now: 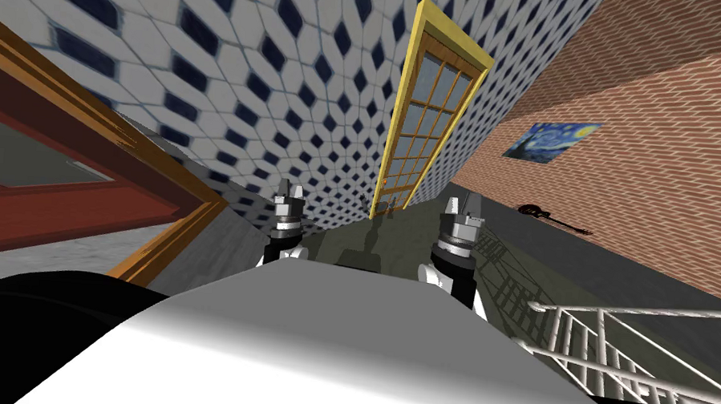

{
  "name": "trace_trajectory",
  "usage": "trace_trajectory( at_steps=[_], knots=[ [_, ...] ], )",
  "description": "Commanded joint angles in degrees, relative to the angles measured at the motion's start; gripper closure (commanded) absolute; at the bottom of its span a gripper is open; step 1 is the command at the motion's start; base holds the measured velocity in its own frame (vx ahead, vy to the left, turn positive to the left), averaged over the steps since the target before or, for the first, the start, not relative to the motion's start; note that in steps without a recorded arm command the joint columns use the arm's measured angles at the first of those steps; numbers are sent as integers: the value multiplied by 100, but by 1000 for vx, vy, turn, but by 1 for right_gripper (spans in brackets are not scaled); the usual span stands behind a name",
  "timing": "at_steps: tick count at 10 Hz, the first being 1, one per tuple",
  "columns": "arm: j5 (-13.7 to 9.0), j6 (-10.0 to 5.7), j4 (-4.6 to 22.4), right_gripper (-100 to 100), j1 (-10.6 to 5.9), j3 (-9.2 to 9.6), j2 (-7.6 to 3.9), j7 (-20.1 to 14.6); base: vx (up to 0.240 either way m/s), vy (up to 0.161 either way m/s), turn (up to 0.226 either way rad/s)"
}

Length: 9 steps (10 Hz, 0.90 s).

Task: Pull the door open

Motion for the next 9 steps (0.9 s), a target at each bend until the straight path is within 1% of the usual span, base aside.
trace_trajectory(
  at_steps=[1,4,7,8,9],
  knots=[
    [30,-38,158,-100,-51,-6,-30,94,43,-12,41],
    [104,-131,555,-100,-180,-22,-96,330,109,-33,51],
    [158,-200,842,-100,-274,-34,-137,501,86,-27,34],
    [194,-246,1038,-100,-337,-42,-165,617,87,-25,62],
    [217,-275,1158,-100,-377,-47,-180,689,93,-30,64]
  ],
)
